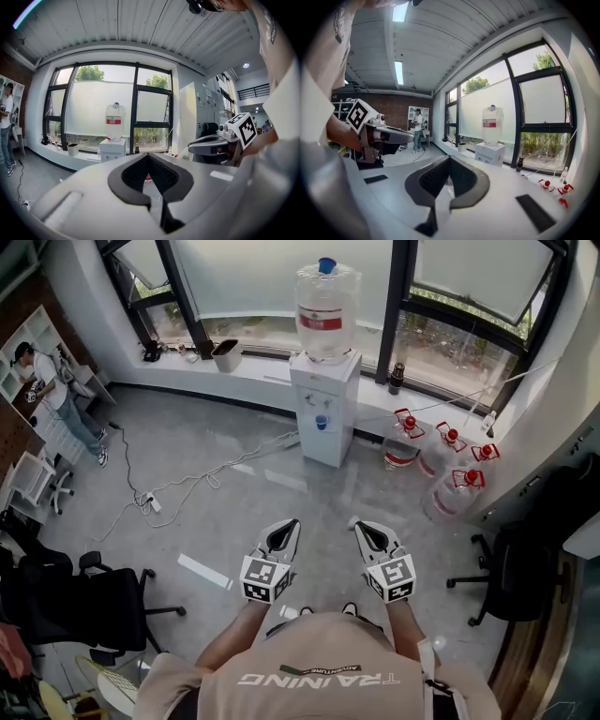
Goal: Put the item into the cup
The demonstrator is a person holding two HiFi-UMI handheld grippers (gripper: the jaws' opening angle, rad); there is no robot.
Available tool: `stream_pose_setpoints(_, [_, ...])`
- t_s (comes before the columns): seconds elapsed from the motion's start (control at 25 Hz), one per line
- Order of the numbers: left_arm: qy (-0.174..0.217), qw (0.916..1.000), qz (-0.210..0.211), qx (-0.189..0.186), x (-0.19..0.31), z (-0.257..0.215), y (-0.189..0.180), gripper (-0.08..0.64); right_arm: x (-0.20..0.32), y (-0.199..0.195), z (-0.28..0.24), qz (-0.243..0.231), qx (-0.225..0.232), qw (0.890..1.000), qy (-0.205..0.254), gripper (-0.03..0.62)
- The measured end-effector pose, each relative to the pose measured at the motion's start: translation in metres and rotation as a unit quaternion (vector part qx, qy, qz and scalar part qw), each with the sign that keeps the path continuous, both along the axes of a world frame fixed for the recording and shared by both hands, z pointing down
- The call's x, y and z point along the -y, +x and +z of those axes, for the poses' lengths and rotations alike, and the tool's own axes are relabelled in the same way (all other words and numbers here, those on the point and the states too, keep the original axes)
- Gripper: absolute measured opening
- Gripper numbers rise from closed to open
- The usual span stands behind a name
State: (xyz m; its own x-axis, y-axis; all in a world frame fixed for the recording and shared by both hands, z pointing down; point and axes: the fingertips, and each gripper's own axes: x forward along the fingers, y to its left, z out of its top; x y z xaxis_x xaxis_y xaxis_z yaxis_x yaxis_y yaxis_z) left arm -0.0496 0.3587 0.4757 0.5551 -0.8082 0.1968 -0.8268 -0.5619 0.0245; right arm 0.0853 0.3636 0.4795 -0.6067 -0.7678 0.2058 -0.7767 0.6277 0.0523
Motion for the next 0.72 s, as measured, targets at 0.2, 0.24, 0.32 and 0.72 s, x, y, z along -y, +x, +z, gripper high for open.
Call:
stream_pose_setpoints(0.2, [0.008,0.9999,0.008,0.002,0.008,0.0,-0.014,0.008,0.01,-0.017,0.001,0.0,-0.01,1.0,-0.004,0.011])
stream_pose_setpoints(0.24, [0.007,0.9999,0.008,-0.001,0.009,0.002,-0.018,0.008,0.011,-0.021,0.003,0.001,-0.013,1.0,-0.005,0.011])
stream_pose_setpoints(0.32, [0.001,1.0,0.004,-0.007,0.012,0.006,-0.026,0.008,0.014,-0.026,0.005,0.004,-0.015,1.0,-0.005,0.011])
stream_pose_setpoints(0.72, [-0.02,0.9998,0.001,-0.007,0.044,0.022,-0.028,0.008,0.05,-0.016,0.018,0.023,0.001,1.0,-0.017,0.011])
